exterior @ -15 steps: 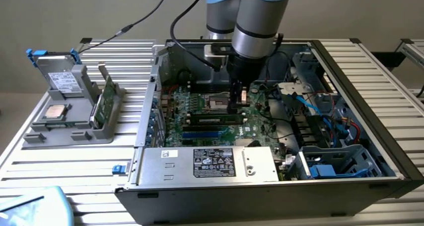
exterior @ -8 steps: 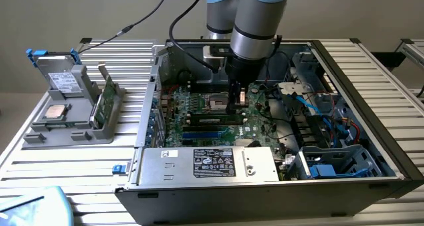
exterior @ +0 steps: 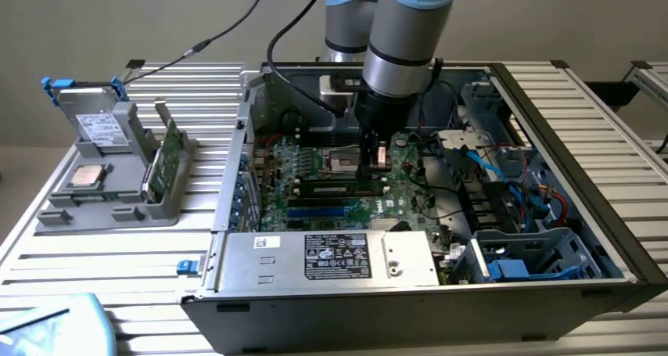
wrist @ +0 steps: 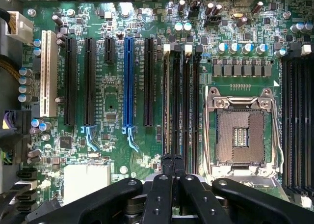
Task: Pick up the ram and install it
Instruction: 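Press down the ram until it locks into place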
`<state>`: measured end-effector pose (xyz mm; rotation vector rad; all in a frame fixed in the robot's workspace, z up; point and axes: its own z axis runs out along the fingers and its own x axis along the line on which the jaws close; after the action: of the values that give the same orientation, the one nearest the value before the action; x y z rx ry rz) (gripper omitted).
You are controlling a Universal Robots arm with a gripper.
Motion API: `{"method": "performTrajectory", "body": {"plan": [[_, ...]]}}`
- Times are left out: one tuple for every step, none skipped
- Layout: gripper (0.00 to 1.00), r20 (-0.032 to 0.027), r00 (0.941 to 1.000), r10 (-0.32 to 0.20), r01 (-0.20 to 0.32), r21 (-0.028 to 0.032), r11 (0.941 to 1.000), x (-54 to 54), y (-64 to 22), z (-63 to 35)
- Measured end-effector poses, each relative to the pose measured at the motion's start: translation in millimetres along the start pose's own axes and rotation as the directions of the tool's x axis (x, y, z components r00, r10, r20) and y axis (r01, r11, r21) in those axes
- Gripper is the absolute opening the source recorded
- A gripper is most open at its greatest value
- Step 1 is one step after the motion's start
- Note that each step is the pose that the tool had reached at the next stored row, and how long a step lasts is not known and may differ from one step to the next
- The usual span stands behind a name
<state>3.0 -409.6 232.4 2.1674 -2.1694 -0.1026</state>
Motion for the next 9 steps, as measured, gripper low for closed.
{"method": "performTrajectory", "body": {"plan": [[0.11, 0.0000, 1.0000, 0.000, 0.000, 0.0000, 1.0000, 0.0, 0.0, 0.5], [0.11, 0.0001, 1.0000, 0.000, 0.000, 0.0000, 1.0000, 0.0, -0.1, 1.0], [0.11, 0.0000, 1.0000, 0.000, 0.000, 0.0000, 1.0000, 0.0, -0.2, 1.5], [0.11, 0.0000, 1.0000, 0.000, 0.000, 0.0000, 1.0000, 0.0, -0.2, 1.9], [0.11, 0.0000, 1.0000, 0.000, 0.000, 0.0000, 1.0000, 0.0, -0.2, 2.3], [0.11, 0.0000, 1.0000, 0.000, 0.000, 0.0000, 1.0000, 0.0, -0.3, 2.7], [0.11, -0.0001, 1.0000, 0.000, 0.000, 0.0000, 1.0000, 0.0, -0.3, 3.1], [0.11, -0.0003, 1.0000, 0.000, 0.000, 0.0000, 1.0000, 0.0, -0.4, 3.4], [0.11, -0.0003, 1.0000, 0.000, 0.000, -0.0001, 1.0000, 0.0, -0.4, 3.8]]}}
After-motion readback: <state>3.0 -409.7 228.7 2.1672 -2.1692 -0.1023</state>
